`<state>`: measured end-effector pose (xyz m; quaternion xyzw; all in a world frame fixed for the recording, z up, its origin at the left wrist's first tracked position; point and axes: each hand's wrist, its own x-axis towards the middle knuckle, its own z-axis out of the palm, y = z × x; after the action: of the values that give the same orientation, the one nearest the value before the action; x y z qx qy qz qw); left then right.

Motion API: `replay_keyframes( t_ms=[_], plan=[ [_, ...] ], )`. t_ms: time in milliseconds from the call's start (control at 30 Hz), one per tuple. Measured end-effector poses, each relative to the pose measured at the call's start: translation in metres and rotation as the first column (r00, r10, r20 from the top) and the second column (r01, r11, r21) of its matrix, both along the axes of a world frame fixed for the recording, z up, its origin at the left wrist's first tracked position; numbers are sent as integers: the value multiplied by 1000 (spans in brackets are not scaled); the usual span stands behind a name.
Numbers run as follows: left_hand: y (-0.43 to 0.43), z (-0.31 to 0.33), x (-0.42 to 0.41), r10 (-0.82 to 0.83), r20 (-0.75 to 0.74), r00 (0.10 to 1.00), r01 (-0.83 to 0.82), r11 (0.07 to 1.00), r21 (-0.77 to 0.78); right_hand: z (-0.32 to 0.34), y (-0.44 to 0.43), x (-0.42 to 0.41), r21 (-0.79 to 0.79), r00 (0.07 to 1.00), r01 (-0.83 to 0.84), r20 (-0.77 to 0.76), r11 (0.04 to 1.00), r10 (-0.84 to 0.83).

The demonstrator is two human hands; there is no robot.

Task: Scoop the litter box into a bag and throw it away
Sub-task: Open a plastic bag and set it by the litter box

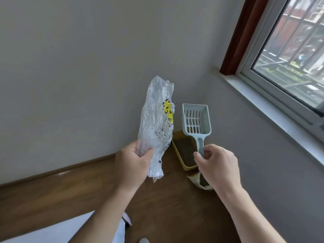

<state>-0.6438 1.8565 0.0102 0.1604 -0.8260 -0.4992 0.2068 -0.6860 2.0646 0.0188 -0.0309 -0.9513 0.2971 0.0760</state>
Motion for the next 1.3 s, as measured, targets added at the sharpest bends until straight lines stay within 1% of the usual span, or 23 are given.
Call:
replay_keyframes(
  t_ms=[167, 333, 500, 767, 967, 1167, 1300],
  plan=[
    [-41, -8, -60, -88, 20, 996, 88, 996, -15, -14, -37, -45, -6, 997, 73, 21, 997, -73],
    [-61, -16, -123, -153, 58, 986, 154, 988, -18, -24, -53, -90, -7, 991, 128, 39, 992, -128],
    [-57, -26, -193, -229, 113, 967, 232, 973, -15, -44, -51, -148, -23, 982, 175, 70, 984, -173],
    [-35, -68, -307, -365, 147, 919, 373, 927, -29, -89, -35, -251, -38, 964, 244, 117, 969, -238],
    [-27, -107, -379, -418, 181, 890, 436, 897, -74, -119, -27, -313, 16, 934, 302, 196, 953, -299],
    [-26, -155, -433, -542, 186, 820, 548, 836, 20, -167, -37, -360, 37, 895, 365, 263, 930, -361],
    [-23, -211, -458, -607, 216, 765, 609, 790, 62, -217, -42, -383, 55, 871, 398, 292, 916, -396]
  ],
)
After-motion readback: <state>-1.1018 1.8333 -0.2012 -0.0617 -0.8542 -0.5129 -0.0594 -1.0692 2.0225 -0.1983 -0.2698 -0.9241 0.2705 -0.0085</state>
